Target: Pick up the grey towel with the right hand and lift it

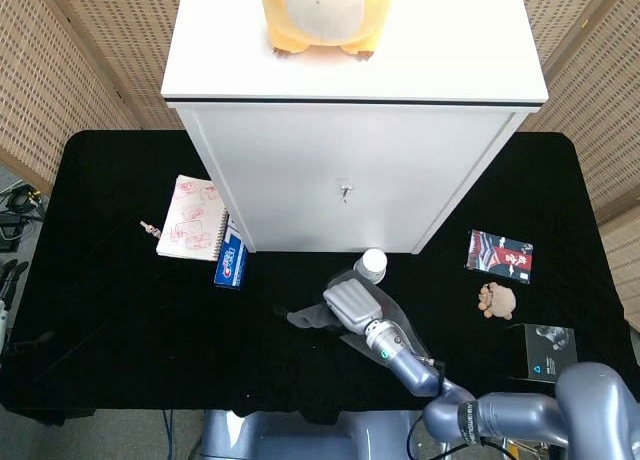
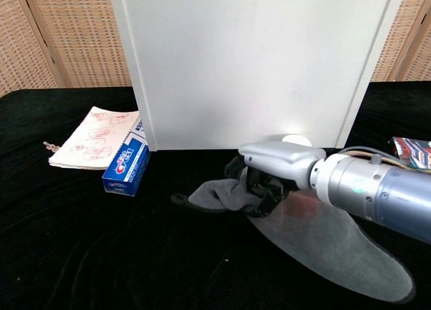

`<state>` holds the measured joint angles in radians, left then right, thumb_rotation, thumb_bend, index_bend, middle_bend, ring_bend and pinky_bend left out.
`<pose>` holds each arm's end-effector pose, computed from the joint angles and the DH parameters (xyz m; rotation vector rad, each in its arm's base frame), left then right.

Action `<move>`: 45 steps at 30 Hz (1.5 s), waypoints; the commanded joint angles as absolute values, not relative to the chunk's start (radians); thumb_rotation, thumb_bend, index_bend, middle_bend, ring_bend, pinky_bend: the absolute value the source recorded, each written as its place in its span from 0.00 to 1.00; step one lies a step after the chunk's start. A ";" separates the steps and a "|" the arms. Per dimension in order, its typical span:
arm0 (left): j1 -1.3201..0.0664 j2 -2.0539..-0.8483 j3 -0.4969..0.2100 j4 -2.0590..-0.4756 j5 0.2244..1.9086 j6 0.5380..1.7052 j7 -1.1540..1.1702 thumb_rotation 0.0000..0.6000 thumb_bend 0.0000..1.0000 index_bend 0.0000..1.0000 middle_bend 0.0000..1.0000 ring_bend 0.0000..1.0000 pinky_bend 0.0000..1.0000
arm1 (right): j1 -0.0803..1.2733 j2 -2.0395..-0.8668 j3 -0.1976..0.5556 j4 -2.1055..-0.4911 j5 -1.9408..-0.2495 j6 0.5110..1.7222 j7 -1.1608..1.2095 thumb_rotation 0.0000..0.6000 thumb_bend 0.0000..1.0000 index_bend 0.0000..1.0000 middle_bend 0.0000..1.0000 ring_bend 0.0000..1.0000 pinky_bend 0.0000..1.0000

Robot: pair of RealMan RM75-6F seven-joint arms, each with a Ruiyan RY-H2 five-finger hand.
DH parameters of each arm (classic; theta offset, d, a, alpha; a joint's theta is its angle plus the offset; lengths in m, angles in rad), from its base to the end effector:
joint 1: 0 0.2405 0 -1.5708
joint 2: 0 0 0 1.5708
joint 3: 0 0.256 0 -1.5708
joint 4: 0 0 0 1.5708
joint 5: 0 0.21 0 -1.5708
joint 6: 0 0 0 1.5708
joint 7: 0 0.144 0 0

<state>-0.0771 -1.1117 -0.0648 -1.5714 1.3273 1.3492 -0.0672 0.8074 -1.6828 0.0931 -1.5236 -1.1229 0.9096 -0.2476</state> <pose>-0.3499 0.1792 0.1606 -1.2636 -1.0827 -0.7692 -0.1038 -0.2957 -0.0784 2.0740 -1.1602 1.0042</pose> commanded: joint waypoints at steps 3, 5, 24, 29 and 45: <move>-0.072 -1.108 -0.057 -1.580 1.346 1.364 -0.070 1.00 0.00 0.00 0.00 0.00 0.00 | 0.740 -1.578 0.114 -1.633 -1.244 1.036 -0.163 1.00 0.71 0.77 1.00 0.99 1.00; -0.069 -1.106 -0.055 -1.583 1.354 1.371 -0.072 1.00 0.00 0.00 0.00 0.00 0.00 | 0.716 -1.541 0.116 -1.666 -1.297 1.089 -0.141 1.00 0.72 0.78 1.00 0.99 1.00; -0.047 -1.099 -0.037 -1.605 1.404 1.425 -0.074 1.00 0.00 0.00 0.00 0.00 0.00 | 0.587 -1.298 0.226 -1.881 -1.465 1.379 -0.091 1.00 0.75 0.79 1.00 1.00 1.00; -0.048 -1.099 -0.037 -1.606 1.404 1.423 -0.070 1.00 0.00 0.00 0.00 0.00 0.00 | 0.586 -1.272 0.254 -1.901 -1.450 1.376 -0.107 1.00 0.75 0.79 1.00 1.00 1.00; -0.050 -1.101 -0.039 -1.604 1.394 1.417 -0.066 1.00 0.00 0.00 0.00 0.00 0.00 | 0.597 -1.264 0.285 -1.956 -1.274 1.305 -0.253 1.00 0.78 0.81 1.00 1.00 1.00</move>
